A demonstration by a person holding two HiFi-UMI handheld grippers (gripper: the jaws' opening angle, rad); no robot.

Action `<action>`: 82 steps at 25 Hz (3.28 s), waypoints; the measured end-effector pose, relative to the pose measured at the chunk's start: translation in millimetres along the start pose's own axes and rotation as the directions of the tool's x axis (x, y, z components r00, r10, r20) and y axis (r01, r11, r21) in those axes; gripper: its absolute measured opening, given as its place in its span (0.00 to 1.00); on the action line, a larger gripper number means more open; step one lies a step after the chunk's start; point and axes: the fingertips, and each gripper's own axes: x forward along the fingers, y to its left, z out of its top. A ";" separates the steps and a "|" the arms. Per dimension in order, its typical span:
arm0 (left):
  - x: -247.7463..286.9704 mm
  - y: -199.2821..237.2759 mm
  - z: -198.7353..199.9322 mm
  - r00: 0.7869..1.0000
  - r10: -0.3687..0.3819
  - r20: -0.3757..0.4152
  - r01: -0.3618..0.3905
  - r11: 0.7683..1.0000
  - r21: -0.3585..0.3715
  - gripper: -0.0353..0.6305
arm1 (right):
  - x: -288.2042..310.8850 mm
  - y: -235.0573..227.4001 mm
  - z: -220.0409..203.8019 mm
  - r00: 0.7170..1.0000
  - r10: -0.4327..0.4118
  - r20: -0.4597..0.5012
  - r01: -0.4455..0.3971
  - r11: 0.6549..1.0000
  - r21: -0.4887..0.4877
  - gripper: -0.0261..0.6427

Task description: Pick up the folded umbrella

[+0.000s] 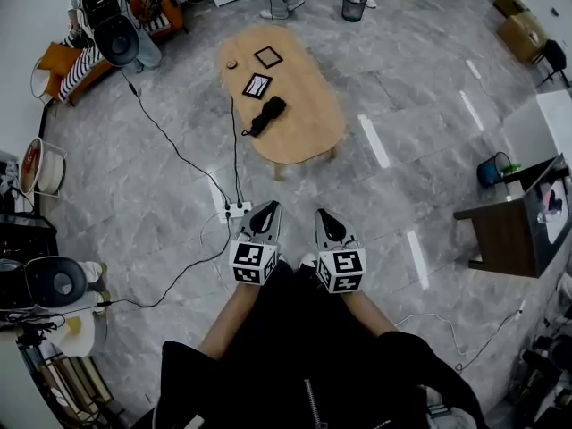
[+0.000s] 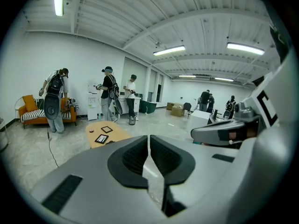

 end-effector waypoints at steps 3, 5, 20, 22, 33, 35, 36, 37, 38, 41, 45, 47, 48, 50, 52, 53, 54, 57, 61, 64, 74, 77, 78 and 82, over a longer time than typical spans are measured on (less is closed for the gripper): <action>2.2 2.5 1.7 1.000 0.004 0.002 -0.004 1.000 -0.011 0.09 | 0.9 0.3 -2.2 1.000 0.001 -0.009 -0.001 1.000 0.001 0.06; 5.4 4.5 1.9 1.000 0.001 0.000 -0.001 1.000 -0.014 0.09 | 3.4 -0.9 -2.1 1.000 0.000 -0.011 0.000 1.000 0.002 0.06; 72.3 53.3 17.7 0.999 -0.054 -0.010 0.053 0.998 -0.029 0.09 | 82.0 -15.7 25.6 0.999 -0.021 -0.048 0.019 1.000 -0.025 0.06; 83.6 63.0 20.9 0.998 -0.059 -0.011 0.059 0.998 -0.033 0.09 | 96.9 -18.1 30.7 0.998 -0.021 -0.058 0.019 0.999 -0.035 0.06; 120.5 131.4 39.1 0.998 -0.060 -0.012 0.060 0.997 -0.055 0.09 | 173.1 -7.6 62.0 0.996 -0.023 -0.082 0.019 0.998 -0.054 0.06; 124.0 141.8 40.5 0.998 -0.060 -0.013 0.059 0.997 -0.057 0.09 | 184.4 -4.5 65.8 0.996 -0.023 -0.084 0.018 0.998 -0.056 0.06; 125.8 146.6 41.7 0.998 -0.060 -0.013 0.060 0.997 -0.058 0.09 | 189.6 -3.5 68.2 0.996 -0.022 -0.083 0.018 0.998 -0.059 0.06; 127.6 151.4 43.2 0.998 -0.061 -0.013 0.060 0.996 -0.059 0.09 | 194.8 -2.5 71.0 0.996 -0.023 -0.081 0.018 0.998 -0.062 0.06; 129.2 156.4 44.4 0.998 -0.062 -0.014 0.061 0.996 -0.059 0.09 | 199.8 -1.7 73.9 0.997 -0.024 -0.079 0.019 0.998 -0.062 0.06; 134.8 171.5 46.0 0.998 -0.066 -0.021 0.065 0.996 -0.056 0.09 | 214.4 -1.1 81.5 0.997 -0.036 -0.074 0.032 0.998 -0.058 0.06; 140.3 185.7 43.3 0.997 -0.069 -0.035 0.067 0.996 -0.059 0.09 | 226.4 -0.6 85.5 0.996 -0.042 -0.076 0.038 0.998 -0.053 0.06; 144.1 188.9 41.9 0.996 -0.074 -0.039 0.072 0.996 -0.058 0.09 | 230.0 -2.2 86.1 0.996 -0.047 -0.076 0.043 0.998 -0.054 0.06; 147.2 190.2 41.4 0.996 -0.079 -0.041 0.076 0.995 -0.057 0.09 | 232.2 -3.9 86.7 0.996 -0.051 -0.075 0.047 0.997 -0.054 0.06; 154.3 191.9 40.2 0.995 -0.089 -0.045 0.087 0.995 -0.055 0.09 | 237.2 -8.1 88.1 0.996 -0.060 -0.070 0.057 0.997 -0.052 0.06; 161.0 192.2 38.5 0.994 -0.098 -0.051 0.095 0.994 -0.052 0.09 | 241.5 -12.0 89.1 0.996 -0.067 -0.066 0.064 0.997 -0.047 0.06; 164.0 191.9 37.6 0.993 -0.102 -0.054 0.099 0.994 -0.050 0.09 | 243.4 -13.6 89.5 0.996 -0.067 -0.065 0.065 0.997 -0.044 0.06; 167.4 191.6 37.0 0.993 -0.105 -0.057 0.102 0.994 -0.047 0.09 | 245.9 -15.1 90.1 0.996 -0.067 -0.063 0.064 0.997 -0.042 0.06; 183.6 192.0 38.3 0.991 -0.118 -0.067 0.115 0.993 -0.034 0.09 | 258.9 -23.8 96.8 0.997 -0.066 -0.050 0.065 0.997 -0.032 0.06; 208.5 197.7 41.6 0.988 -0.123 -0.092 0.120 0.992 -0.034 0.09 | 282.5 -38.1 104.5 0.997 -0.057 -0.055 0.057 0.998 -0.017 0.06; 231.9 205.5 45.0 0.986 -0.118 -0.114 0.115 0.993 -0.031 0.09 | 301.7 -49.9 110.9 0.997 -0.044 -0.067 0.043 0.999 -0.008 0.06; 299.4 236.9 44.2 0.982 -0.084 -0.167 0.076 0.996 -0.052 0.09 | 364.2 -79.0 117.9 0.988 0.031 -0.152 -0.036 0.999 -0.032 0.06; 318.5 249.6 38.3 0.976 -0.082 -0.200 0.074 0.996 -0.046 0.09 | 384.8 -83.2 124.7 0.985 0.049 -0.166 -0.056 0.998 -0.039 0.06; 325.1 253.9 35.6 0.974 -0.081 -0.211 0.074 0.996 -0.041 0.09 | 391.5 -84.7 126.4 0.984 0.055 -0.168 -0.062 0.997 -0.039 0.06; 351.2 265.8 22.9 0.966 -0.091 -0.243 0.084 0.996 -0.038 0.09 | 415.4 -93.4 126.5 0.980 0.072 -0.185 -0.080 0.996 -0.038 0.06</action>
